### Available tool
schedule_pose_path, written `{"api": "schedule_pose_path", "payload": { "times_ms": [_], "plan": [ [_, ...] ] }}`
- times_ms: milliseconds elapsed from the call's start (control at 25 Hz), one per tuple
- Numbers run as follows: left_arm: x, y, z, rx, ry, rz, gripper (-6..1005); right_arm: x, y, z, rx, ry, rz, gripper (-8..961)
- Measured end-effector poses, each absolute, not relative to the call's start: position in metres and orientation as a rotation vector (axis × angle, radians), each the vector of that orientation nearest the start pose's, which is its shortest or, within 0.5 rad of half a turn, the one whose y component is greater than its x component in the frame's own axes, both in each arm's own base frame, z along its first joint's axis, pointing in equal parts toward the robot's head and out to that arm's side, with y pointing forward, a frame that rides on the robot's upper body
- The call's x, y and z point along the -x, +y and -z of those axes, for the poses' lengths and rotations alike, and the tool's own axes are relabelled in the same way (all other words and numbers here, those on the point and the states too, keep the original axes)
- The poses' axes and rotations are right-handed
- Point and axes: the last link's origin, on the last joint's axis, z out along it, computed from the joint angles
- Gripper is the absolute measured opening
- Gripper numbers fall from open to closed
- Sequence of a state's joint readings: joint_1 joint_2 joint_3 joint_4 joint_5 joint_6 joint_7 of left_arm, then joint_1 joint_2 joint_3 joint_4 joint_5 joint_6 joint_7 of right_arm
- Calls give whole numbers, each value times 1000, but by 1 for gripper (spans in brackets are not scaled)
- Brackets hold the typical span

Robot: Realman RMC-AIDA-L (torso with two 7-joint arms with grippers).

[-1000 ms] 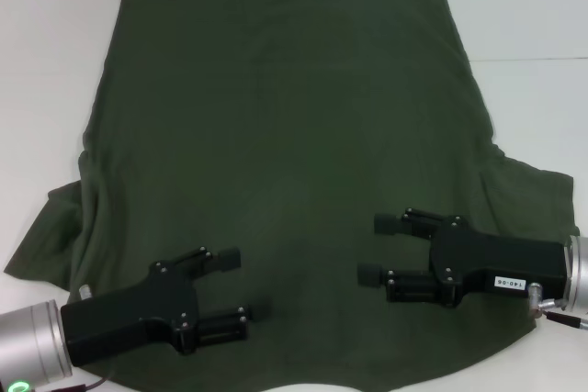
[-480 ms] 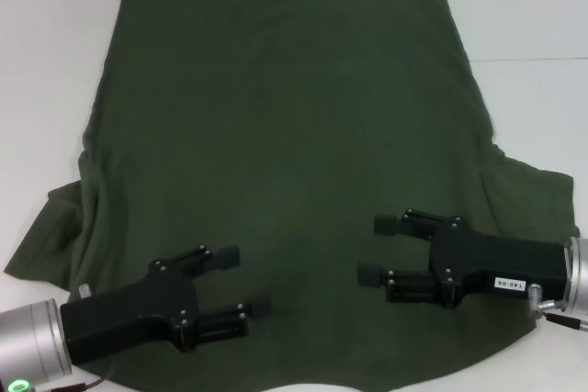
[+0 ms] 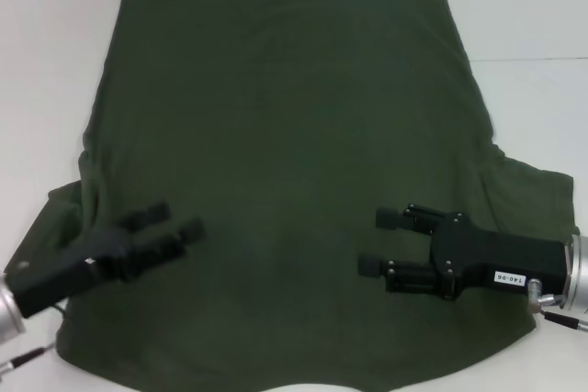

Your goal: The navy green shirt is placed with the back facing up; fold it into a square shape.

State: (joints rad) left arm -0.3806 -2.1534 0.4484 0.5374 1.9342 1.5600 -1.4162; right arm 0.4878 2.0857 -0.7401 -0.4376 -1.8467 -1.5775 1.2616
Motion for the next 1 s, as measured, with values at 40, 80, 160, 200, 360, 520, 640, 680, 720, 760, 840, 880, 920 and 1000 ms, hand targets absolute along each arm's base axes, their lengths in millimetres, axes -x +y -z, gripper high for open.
{"api": "schedule_pose_path", "payload": {
  "times_ms": [40, 80, 160, 200, 360, 520, 640, 680, 720, 760, 840, 880, 920, 1000],
  "plan": [
    [309, 284, 11, 2304, -1088, 1016, 904, -267, 298, 35, 2693, 747, -947, 916],
    [314, 287, 7, 2257, -1114, 1007, 903, -267, 298, 35, 2689, 752, -949, 916],
    [324, 290, 0, 2182, -1154, 989, 903, -268, 299, 36, 2680, 764, -951, 916],
    [330, 292, -5, 2134, -1175, 972, 903, -268, 299, 36, 2675, 769, -951, 916],
    [353, 297, -21, 1960, -1251, 907, 903, -269, 302, 37, 2665, 781, -938, 916],
    [373, 301, -33, 1832, -1304, 842, 903, -269, 303, 38, 2658, 786, -933, 916],
    [380, 302, -36, 1784, -1320, 803, 903, -269, 304, 38, 2647, 791, -937, 916],
    [382, 303, -36, 1777, -1323, 790, 903, -269, 304, 38, 2645, 793, -939, 916],
    [383, 303, -36, 1777, -1323, 785, 903, -269, 304, 38, 2643, 795, -940, 916],
    [383, 303, -35, 1776, -1323, 775, 903, -269, 304, 38, 2642, 796, -940, 916],
    [384, 304, -34, 1783, -1322, 760, 903, -269, 304, 38, 2640, 797, -940, 916],
    [383, 304, -32, 1790, -1322, 752, 903, -270, 305, 38, 2638, 797, -940, 916],
    [383, 303, -31, 1799, -1324, 743, 903, -270, 305, 37, 2637, 798, -941, 916],
    [383, 303, -28, 1815, -1325, 727, 903, -270, 305, 37, 2633, 799, -942, 916]
  ]
}}
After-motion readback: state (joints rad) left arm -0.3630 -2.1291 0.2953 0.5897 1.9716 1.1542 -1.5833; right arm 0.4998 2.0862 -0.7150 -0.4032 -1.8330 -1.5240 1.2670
